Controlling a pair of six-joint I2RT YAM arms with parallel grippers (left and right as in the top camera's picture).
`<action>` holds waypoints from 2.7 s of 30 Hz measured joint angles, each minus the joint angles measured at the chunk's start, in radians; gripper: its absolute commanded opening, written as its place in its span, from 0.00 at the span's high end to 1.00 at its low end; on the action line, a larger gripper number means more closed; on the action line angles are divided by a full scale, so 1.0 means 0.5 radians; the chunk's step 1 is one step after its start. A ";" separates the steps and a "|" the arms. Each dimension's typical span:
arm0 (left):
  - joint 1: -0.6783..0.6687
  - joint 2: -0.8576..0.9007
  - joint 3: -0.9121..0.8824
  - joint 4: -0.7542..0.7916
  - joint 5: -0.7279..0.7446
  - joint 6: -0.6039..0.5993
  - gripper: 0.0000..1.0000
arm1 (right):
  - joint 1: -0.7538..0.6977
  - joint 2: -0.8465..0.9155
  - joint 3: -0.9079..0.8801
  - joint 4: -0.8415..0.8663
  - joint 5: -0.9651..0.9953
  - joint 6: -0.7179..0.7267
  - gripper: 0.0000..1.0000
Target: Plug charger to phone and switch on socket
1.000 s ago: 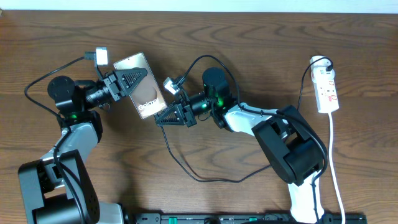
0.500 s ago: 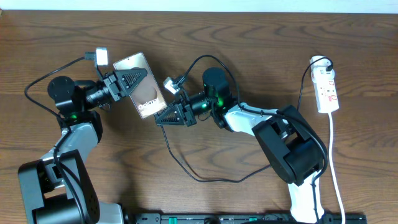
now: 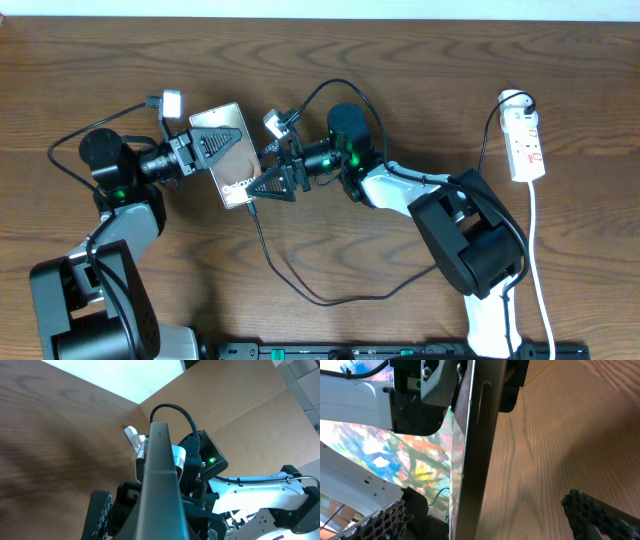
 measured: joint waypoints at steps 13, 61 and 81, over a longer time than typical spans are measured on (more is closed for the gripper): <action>0.188 0.000 0.000 -0.080 0.012 0.000 0.92 | -0.007 0.000 0.000 -0.030 0.008 -0.001 0.01; 0.606 0.000 -0.248 -0.996 -0.481 0.150 0.92 | -0.616 -1.260 0.013 -2.585 1.644 -0.631 0.01; 0.606 -0.004 -0.265 -1.945 -1.566 0.479 0.92 | -0.545 -1.292 0.013 -2.606 1.763 -0.669 0.01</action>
